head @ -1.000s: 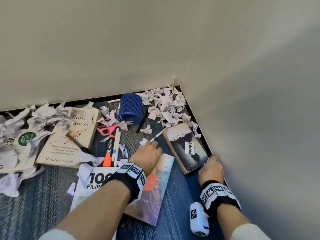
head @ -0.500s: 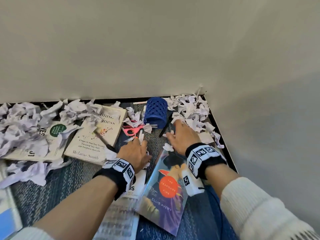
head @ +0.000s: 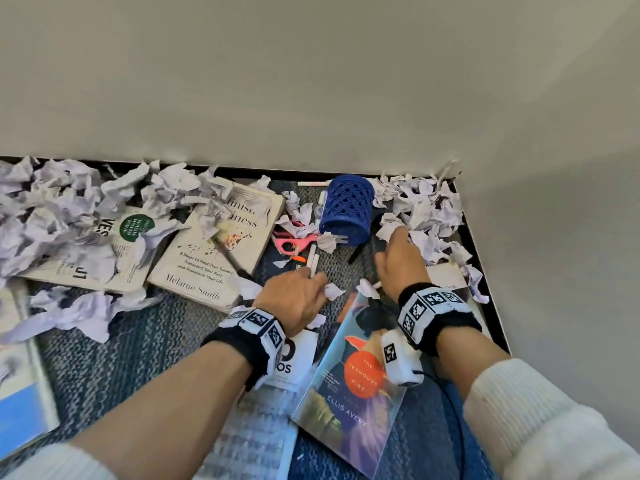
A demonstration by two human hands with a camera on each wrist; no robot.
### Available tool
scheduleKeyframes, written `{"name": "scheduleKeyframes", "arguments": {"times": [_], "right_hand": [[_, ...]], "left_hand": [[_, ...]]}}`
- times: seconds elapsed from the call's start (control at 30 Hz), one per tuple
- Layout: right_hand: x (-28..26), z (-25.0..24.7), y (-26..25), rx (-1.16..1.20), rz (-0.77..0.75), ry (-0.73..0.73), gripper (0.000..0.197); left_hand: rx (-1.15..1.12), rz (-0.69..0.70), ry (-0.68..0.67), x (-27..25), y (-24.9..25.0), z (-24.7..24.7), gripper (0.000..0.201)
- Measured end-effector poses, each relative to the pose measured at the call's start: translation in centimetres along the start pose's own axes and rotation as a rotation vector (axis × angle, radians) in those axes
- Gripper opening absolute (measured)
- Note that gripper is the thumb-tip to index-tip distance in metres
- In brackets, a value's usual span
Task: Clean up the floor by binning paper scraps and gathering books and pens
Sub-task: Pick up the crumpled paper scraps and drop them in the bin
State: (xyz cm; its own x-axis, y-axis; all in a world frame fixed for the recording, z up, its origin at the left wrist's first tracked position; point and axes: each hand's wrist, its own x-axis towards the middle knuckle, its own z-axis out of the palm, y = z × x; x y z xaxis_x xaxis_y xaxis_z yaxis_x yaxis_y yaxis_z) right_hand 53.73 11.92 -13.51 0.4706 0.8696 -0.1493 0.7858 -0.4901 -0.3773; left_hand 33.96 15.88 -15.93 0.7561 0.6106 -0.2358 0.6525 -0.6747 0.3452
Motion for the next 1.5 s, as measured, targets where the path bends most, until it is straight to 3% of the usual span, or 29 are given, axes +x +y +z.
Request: {"name": "scheduleKeyframes", "arguments": {"times": [0.1, 0.17, 0.23, 0.3, 0.4, 0.53, 0.63, 0.67, 0.77, 0.9, 1.03, 1.13, 1.23, 1.3, 1.37, 1.43, 1.5], "right_hand": [[-1.7, -0.1, -0.1, -0.002, -0.025, -0.027, 0.023], [-2.9, 0.5, -0.4, -0.182, 0.005, -0.148, 0.046], [-3.9, 1.4, -0.7, -0.329, 0.049, -0.282, 0.056], [-4.3, 1.7, -1.1, -0.306, 0.042, -0.312, 0.046], [-4.6, 0.9, -2.9, -0.242, -0.045, -0.219, 0.026], [-5.7, 0.3, -5.8, -0.225, -0.209, -0.267, 0.049], [-7.0, 1.2, -7.5, -0.280, -0.248, -0.283, 0.028], [-7.4, 1.6, -7.8, -0.333, -0.230, -0.309, 0.034], [-8.6, 3.0, -8.2, -0.572, -0.213, -0.392, 0.040], [-9.4, 4.4, -8.2, -0.619, -0.300, -0.343, 0.028], [-9.7, 4.2, -8.2, -0.382, -0.241, -0.261, 0.024], [-9.2, 3.4, -8.3, -0.104, -0.126, -0.166, 0.017], [-9.0, 2.7, -8.9, 0.021, -0.028, -0.178, 0.029], [-9.0, 2.3, -9.8, 0.033, -0.020, -0.192, 0.026], [-9.1, 2.3, -11.3, 0.019, -0.055, -0.184, 0.013], [-9.9, 2.7, -13.4, 0.008, -0.114, -0.202, 0.005], [-11.1, 3.7, -15.5, -0.067, -0.210, -0.248, 0.016]], "left_hand": [[-0.129, -0.007, 0.056, 0.1, 0.0, -0.7, 0.030], [-0.166, -0.025, 0.081, -0.1, -0.1, -1.4, 0.031], [-0.200, -0.074, 0.129, -0.5, -0.2, -2.3, 0.034], [-0.218, -0.101, 0.147, -0.9, -0.5, -3.3, 0.036], [-0.260, -0.167, 0.130, -2.2, -1.4, -5.7, 0.024], [-0.201, -0.274, 0.175, -4.2, -3.5, -8.2, 0.006], [-0.136, -0.347, 0.136, -5.6, -4.9, -7.6, 0.017], [-0.119, -0.356, 0.126, -6.0, -5.1, -7.0, 0.016], [-0.030, -0.310, 0.142, -7.3, -4.7, -5.0, 0.021], [0.096, -0.276, 0.145, -7.4, -3.9, -3.2, 0.042], [0.103, -0.296, 0.000, -6.9, -4.3, -2.5, 0.036], [0.089, -0.224, 0.031, -7.1, -4.6, -3.2, 0.030], [0.179, -0.027, 0.004, -7.0, -5.6, -6.9, 0.036], [0.355, 0.091, -0.028, -6.9, -7.2, -10.7, 0.045], [0.576, 0.177, -0.035, -7.9, -8.7, -14.9, 0.038], [0.690, 0.170, -0.045, -10.0, -10.1, -17.8, 0.033], [0.656, 0.080, -0.052, -12.5, -11.8, -18.8, 0.033]]}}
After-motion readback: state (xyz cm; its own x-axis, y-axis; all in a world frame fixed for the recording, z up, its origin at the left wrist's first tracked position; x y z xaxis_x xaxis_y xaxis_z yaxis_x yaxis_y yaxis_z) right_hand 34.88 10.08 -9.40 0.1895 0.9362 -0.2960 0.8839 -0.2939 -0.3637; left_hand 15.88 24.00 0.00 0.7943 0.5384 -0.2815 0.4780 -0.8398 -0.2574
